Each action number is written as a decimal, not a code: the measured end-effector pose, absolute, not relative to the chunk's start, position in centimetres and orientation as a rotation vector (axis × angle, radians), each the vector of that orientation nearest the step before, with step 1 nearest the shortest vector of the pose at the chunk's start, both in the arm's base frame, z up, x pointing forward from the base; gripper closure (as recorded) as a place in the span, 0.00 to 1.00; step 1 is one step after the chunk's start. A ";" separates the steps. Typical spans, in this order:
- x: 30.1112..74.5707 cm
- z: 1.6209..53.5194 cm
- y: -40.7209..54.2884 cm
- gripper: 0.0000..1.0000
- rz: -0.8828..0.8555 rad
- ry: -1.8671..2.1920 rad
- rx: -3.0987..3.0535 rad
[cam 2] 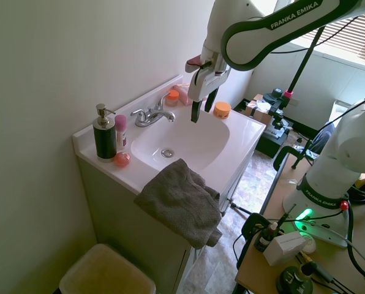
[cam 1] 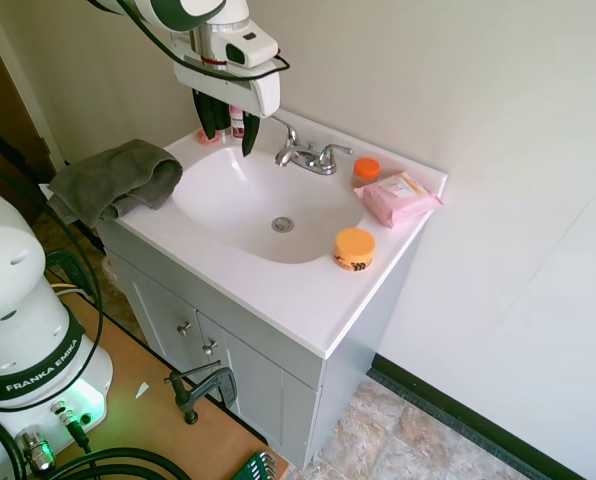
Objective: Clean the sink
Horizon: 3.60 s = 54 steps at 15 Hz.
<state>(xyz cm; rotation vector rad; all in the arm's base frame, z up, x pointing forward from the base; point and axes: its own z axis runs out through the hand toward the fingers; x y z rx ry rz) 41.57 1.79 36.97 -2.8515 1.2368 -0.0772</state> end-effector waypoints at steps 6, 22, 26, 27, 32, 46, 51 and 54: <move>41.4 36.8 4.8 0.00 -0.082 1.170 -2.890; 34.6 36.8 23.1 0.00 -0.191 0.947 -3.005; 33.7 34.9 24.3 0.00 -0.210 0.947 -3.027; 33.7 34.1 24.5 0.00 -0.205 0.949 -3.034; 33.4 30.2 26.1 0.00 -0.195 0.939 -3.074; 35.3 24.5 25.1 1.00 -0.152 0.940 -3.145; 36.4 24.5 23.7 1.00 -0.145 0.988 -3.133; 36.8 24.4 23.0 1.00 -0.136 0.997 -3.132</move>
